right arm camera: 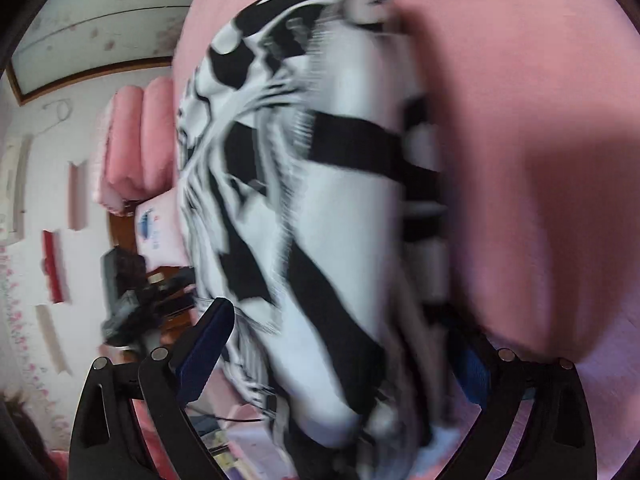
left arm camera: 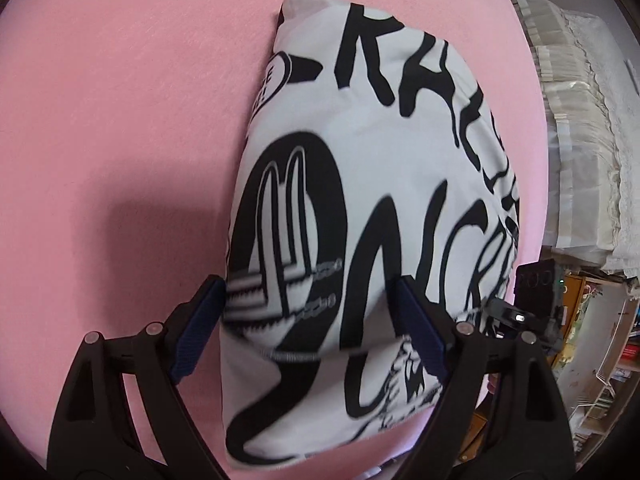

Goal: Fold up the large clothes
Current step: 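Grasp the folded bundle with both grippers and lift it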

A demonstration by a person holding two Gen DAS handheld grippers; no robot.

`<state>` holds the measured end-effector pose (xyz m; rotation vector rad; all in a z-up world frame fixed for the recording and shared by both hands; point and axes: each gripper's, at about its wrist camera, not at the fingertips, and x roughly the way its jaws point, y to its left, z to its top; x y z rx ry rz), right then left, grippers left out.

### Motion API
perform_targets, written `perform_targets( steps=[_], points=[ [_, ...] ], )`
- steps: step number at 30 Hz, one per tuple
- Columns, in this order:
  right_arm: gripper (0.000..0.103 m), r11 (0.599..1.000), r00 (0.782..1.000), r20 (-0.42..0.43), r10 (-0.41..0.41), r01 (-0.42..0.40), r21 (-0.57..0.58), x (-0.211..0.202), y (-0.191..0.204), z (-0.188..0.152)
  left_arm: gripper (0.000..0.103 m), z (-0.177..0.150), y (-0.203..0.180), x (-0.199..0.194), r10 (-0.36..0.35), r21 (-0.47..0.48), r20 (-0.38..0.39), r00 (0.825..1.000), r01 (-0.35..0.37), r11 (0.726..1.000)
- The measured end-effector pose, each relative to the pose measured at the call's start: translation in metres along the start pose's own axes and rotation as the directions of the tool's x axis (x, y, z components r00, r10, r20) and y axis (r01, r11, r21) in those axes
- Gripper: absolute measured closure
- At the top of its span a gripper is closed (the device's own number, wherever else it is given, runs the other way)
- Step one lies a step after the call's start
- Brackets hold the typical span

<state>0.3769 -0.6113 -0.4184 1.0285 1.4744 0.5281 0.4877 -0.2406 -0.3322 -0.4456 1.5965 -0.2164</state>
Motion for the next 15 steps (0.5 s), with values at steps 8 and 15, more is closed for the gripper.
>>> perform_targets(
  steps=[8,15],
  points=[
    [0.033,0.996,0.997,0.0,-0.077,0.076,-0.045,0.003,0.009,-0.002,0.021,0.016,0.022,0.02,-0.133,-0.041,0.007,0.991,0.133,0.99],
    [0.067,0.994,0.993,0.094,-0.071,0.078,-0.08,-0.006,0.036,-0.029,0.051,-0.002,0.014,0.007,-0.132,-0.002,0.102,0.986,0.132,0.991]
  ],
)
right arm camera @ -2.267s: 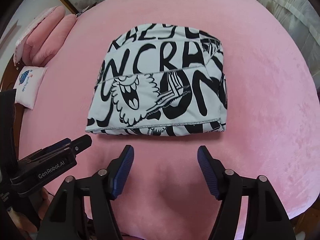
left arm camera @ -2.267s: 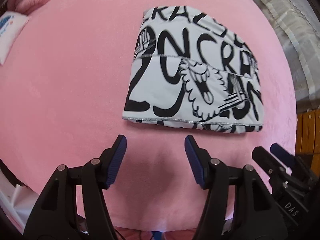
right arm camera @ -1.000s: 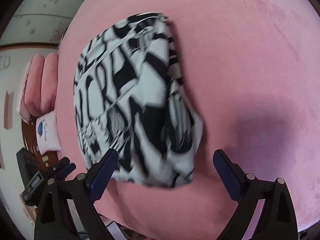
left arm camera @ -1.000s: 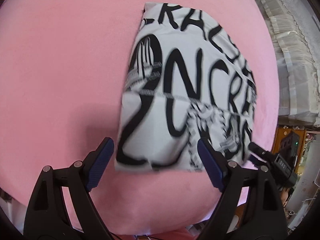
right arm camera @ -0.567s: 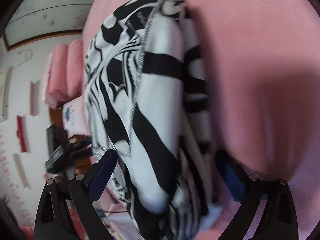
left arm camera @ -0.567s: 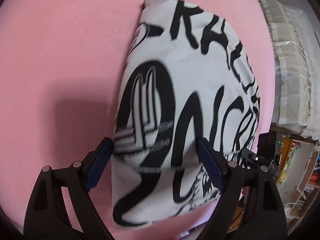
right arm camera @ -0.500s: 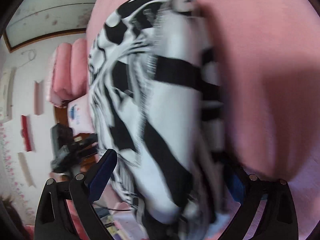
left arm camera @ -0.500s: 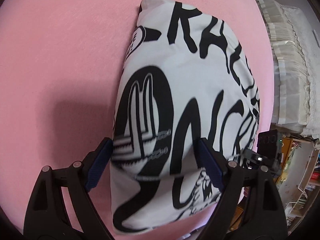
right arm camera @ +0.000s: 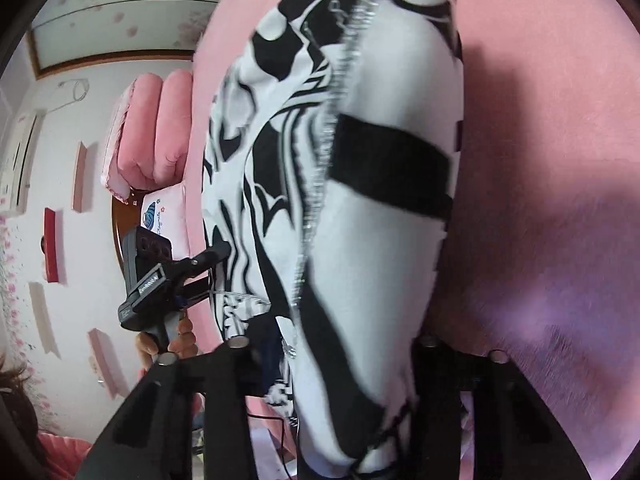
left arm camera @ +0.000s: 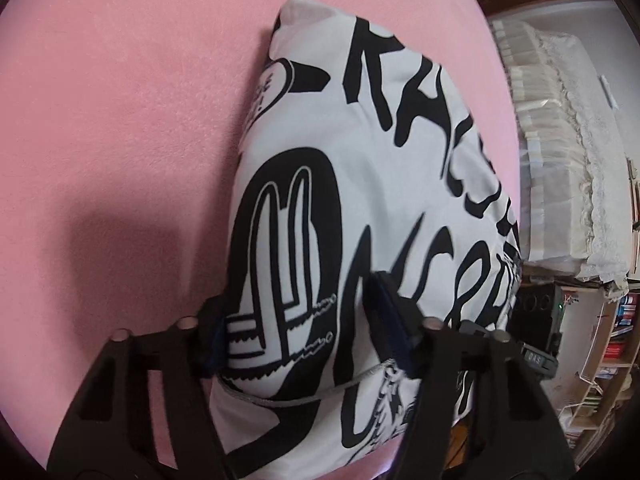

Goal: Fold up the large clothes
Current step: 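Grasp the folded bundle with both grippers and lift it, then carry the bundle toward the white cushion and release both grippers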

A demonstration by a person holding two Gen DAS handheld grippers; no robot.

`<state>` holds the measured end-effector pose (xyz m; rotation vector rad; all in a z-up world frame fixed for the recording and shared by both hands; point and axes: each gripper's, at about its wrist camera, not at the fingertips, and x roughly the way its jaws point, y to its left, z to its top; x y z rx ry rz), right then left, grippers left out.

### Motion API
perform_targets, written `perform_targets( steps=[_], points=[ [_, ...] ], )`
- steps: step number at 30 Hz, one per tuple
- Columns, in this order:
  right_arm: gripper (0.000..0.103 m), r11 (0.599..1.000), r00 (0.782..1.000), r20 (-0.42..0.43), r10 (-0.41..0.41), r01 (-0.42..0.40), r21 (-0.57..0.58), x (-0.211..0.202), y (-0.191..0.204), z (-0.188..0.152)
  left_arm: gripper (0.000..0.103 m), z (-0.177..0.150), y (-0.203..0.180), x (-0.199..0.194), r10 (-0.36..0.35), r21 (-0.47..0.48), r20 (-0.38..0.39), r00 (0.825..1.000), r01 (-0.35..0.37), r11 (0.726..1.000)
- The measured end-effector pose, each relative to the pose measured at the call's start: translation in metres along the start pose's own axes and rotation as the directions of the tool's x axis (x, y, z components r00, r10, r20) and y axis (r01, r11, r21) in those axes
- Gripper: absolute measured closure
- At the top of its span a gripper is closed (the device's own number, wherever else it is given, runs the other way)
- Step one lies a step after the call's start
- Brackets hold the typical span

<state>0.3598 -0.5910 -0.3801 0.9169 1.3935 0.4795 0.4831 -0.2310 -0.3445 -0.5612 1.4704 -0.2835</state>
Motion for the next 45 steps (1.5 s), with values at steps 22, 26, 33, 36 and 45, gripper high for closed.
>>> perform_targets(
  steps=[22,26,33,36,45],
  points=[
    [0.076,0.953,0.991,-0.048,-0.123,0.104,-0.286,0.159,0.256,-0.146,0.065,-0.098,0.188,-0.242,0.065,-0.272,0.179,0.982,-0.014,0.962],
    [0.076,0.944,0.994,-0.079,-0.069,0.039,-0.327,0.237,0.315,-0.157,0.065,-0.08,0.244,-0.308,0.136,-0.282,0.232,0.963,-0.067,0.957],
    [0.076,0.913,0.995,-0.097,0.03,-0.067,-0.403,0.359,0.419,-0.15,0.065,-0.007,0.319,-0.415,0.258,-0.286,0.32,0.911,-0.167,0.944],
    [0.076,0.903,0.995,-0.077,0.068,-0.095,-0.42,0.383,0.451,-0.141,0.065,0.035,0.335,-0.452,0.303,-0.244,0.385,0.872,-0.221,0.944],
    [0.076,0.85,0.99,0.139,0.016,0.06,-0.523,0.532,0.487,-0.087,0.065,0.155,0.401,-0.421,0.368,-0.171,0.496,0.786,-0.328,0.929]
  ],
)
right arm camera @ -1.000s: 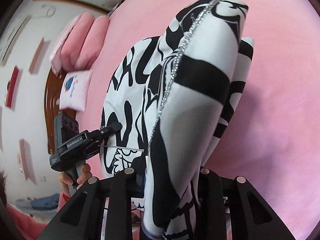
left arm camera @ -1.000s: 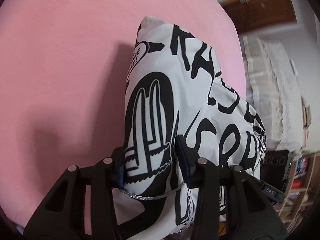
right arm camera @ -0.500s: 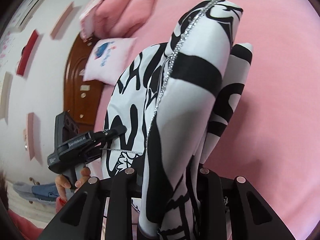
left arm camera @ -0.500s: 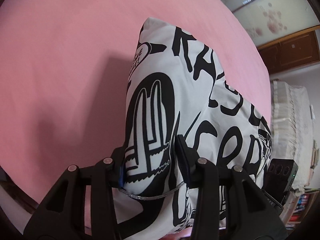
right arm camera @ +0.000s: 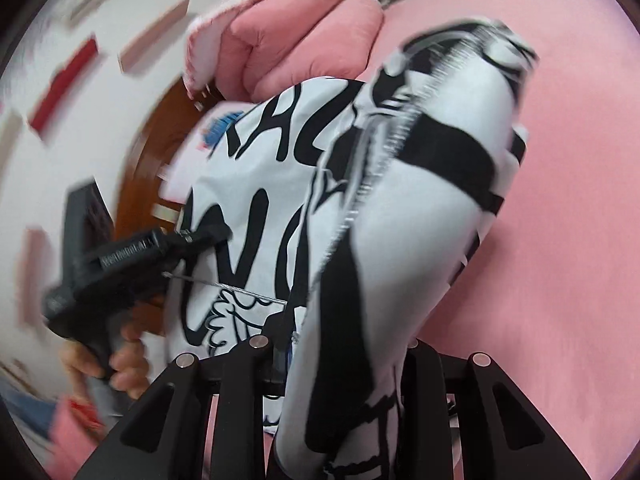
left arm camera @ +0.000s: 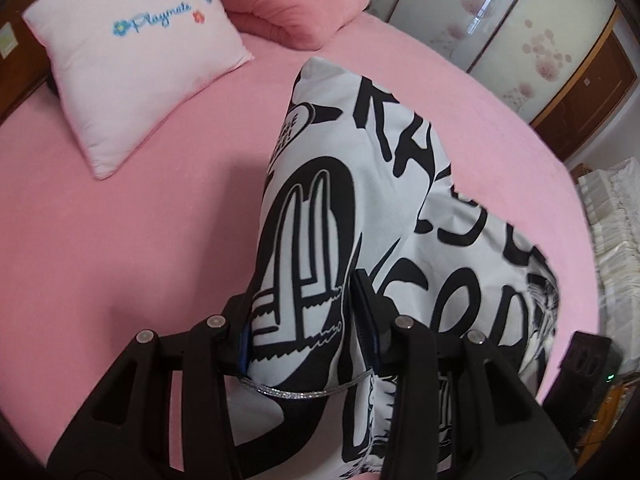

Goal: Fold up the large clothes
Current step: 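Carry the bundle toward the white cushion and release both grippers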

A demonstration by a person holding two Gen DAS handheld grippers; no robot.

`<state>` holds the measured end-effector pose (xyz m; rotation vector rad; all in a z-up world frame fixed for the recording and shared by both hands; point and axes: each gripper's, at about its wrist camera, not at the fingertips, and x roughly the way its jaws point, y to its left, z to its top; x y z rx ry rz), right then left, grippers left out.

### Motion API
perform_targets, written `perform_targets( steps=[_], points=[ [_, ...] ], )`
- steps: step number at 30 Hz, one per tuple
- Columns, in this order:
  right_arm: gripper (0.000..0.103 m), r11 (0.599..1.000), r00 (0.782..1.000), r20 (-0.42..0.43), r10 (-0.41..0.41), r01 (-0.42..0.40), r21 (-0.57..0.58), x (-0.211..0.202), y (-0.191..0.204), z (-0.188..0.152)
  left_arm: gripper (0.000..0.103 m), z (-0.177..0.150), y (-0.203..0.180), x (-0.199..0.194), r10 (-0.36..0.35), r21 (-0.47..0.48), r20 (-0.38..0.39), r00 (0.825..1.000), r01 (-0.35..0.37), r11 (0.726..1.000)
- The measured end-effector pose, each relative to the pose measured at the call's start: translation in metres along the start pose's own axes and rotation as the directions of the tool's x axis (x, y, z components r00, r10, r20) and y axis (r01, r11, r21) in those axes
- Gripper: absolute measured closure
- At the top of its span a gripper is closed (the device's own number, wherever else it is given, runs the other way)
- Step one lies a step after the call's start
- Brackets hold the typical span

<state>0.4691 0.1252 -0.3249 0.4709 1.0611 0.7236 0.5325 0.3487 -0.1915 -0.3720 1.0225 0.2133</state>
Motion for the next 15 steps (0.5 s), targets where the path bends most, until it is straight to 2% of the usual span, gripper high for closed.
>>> perform_targets(
  steps=[1,4,6,7,8,9,10,11,12,13,15],
  points=[
    [0.076,0.999,1.0,-0.016,-0.026,0.026,0.02,0.016,-0.014,-0.001,0.065,-0.014,0.014,0.027,0.035,0.022,-0.011,0.999,-0.035,0.999],
    [0.07,0.991,0.991,-0.021,-0.132,0.133,0.022,0.04,-0.039,-0.008,0.063,-0.01,0.022,0.07,0.122,0.109,-0.041,0.992,-0.117,0.987],
    [0.064,0.993,0.994,-0.019,-0.111,0.112,0.043,0.042,-0.048,-0.011,0.06,-0.008,0.029,0.077,0.102,0.092,-0.029,0.994,-0.099,0.991],
    [0.058,0.993,0.994,-0.03,-0.108,0.109,0.051,0.034,-0.053,-0.017,0.059,-0.007,0.034,0.076,0.083,0.068,-0.02,0.996,-0.081,0.994],
    [0.054,0.992,0.993,-0.035,-0.112,0.113,0.049,0.006,-0.072,-0.029,0.056,-0.008,0.038,0.074,0.071,0.055,-0.006,0.997,-0.07,0.996],
    [0.053,0.991,0.992,-0.039,-0.119,0.121,0.051,-0.002,-0.073,-0.034,0.055,-0.011,0.041,0.07,0.075,0.048,0.015,0.997,-0.075,0.996],
    [0.048,0.99,0.991,-0.042,-0.126,0.128,0.057,0.007,-0.061,-0.03,0.055,-0.017,0.044,0.064,0.091,0.041,0.036,0.995,-0.093,0.995],
    [0.042,0.984,0.986,-0.041,-0.164,0.167,0.058,-0.005,-0.061,-0.038,0.054,-0.021,0.042,0.057,0.126,0.032,0.053,0.991,-0.128,0.991],
    [0.039,0.981,0.982,-0.034,-0.186,0.187,0.055,-0.025,-0.066,-0.046,0.054,-0.025,0.042,0.049,0.174,0.017,0.072,0.982,-0.176,0.984],
    [0.036,0.98,0.981,-0.018,-0.195,0.195,0.048,-0.043,-0.068,-0.059,0.054,-0.028,0.045,0.046,0.191,0.011,0.084,0.978,-0.193,0.981],
    [0.035,0.982,0.984,0.0,-0.178,0.178,0.058,-0.078,-0.079,-0.088,0.054,-0.041,0.036,0.021,0.172,-0.003,0.136,0.976,-0.173,0.985]
  ],
)
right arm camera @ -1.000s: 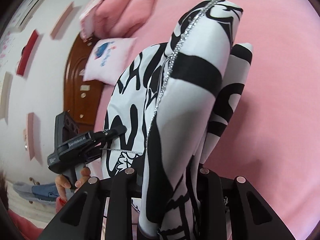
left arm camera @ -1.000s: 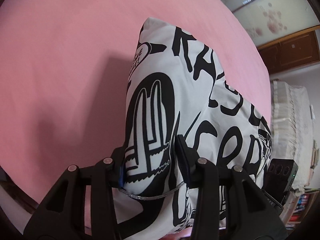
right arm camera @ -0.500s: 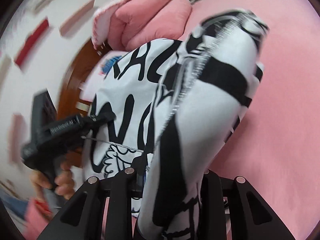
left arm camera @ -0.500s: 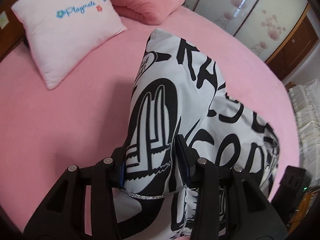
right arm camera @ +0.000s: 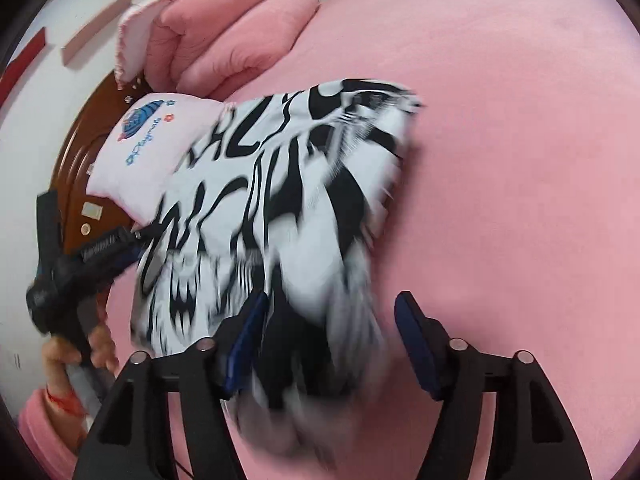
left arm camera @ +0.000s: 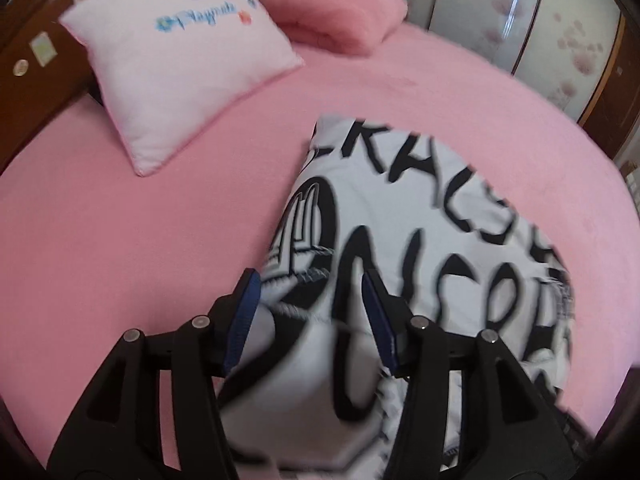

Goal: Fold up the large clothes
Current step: 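Carry the bundle toward the white cushion and release both grippers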

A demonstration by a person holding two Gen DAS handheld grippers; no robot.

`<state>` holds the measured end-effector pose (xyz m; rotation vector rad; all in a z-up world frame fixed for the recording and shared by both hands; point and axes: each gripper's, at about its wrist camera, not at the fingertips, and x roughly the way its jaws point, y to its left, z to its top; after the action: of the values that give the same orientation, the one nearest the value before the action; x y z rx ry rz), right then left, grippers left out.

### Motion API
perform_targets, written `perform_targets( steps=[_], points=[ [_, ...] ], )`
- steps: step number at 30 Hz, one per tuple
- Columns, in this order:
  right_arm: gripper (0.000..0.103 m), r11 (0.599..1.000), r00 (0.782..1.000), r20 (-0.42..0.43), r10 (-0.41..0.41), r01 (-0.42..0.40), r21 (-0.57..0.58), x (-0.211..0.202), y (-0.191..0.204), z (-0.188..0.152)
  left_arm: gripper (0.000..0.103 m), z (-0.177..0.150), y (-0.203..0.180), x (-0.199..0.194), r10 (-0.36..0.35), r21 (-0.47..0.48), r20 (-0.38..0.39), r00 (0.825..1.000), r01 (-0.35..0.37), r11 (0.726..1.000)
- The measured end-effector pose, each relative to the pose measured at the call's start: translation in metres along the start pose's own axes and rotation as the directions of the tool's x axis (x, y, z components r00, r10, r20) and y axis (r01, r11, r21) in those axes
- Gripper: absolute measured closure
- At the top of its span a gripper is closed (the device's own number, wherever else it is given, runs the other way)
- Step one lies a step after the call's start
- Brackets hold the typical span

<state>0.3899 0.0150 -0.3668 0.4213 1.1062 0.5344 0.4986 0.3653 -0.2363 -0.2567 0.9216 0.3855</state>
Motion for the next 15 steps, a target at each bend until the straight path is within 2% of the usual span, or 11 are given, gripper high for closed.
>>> perform_targets(
  steps=[2,6,7,8,9,10,13,15],
  points=[
    [0.034,0.999,1.0,0.007,0.01,-0.01,0.044,-0.028,-0.012,-0.022,0.054,-0.007,-0.005,-0.023,-0.013,-0.027,0.028,1.0,0.014,1.0],
    [0.034,0.981,0.994,-0.001,-0.11,0.109,0.159,-0.091,-0.047,-0.087,0.054,-0.035,-0.026,-0.075,-0.001,-0.043,0.085,0.996,0.005,0.999],
    [0.03,0.975,0.99,-0.007,-0.137,0.137,0.178,-0.105,-0.057,-0.101,0.054,-0.042,-0.035,-0.09,0.006,-0.042,0.088,0.996,-0.002,0.999],
    [0.021,0.961,0.983,-0.022,-0.184,0.185,0.206,-0.122,-0.068,-0.12,0.054,-0.053,-0.045,-0.105,0.004,-0.039,0.082,0.997,0.0,0.999],
    [0.015,0.942,0.972,-0.042,-0.231,0.234,0.239,-0.139,-0.078,-0.138,0.054,-0.063,-0.056,-0.122,-0.009,-0.029,0.071,0.997,0.012,1.0],
    [0.003,0.925,0.963,-0.064,-0.263,0.271,0.265,-0.153,-0.088,-0.155,0.054,-0.075,-0.065,-0.135,-0.034,-0.013,0.061,0.998,0.035,0.999],
    [0.001,0.853,0.922,-0.161,-0.351,0.386,0.352,-0.198,-0.121,-0.201,0.053,-0.125,-0.094,-0.181,-0.092,-0.007,0.009,0.996,0.092,0.996],
    [0.001,0.779,0.876,-0.236,-0.421,0.482,0.401,-0.241,-0.152,-0.239,0.053,-0.165,-0.112,-0.203,-0.119,-0.013,-0.055,0.991,0.119,0.993]
  ],
)
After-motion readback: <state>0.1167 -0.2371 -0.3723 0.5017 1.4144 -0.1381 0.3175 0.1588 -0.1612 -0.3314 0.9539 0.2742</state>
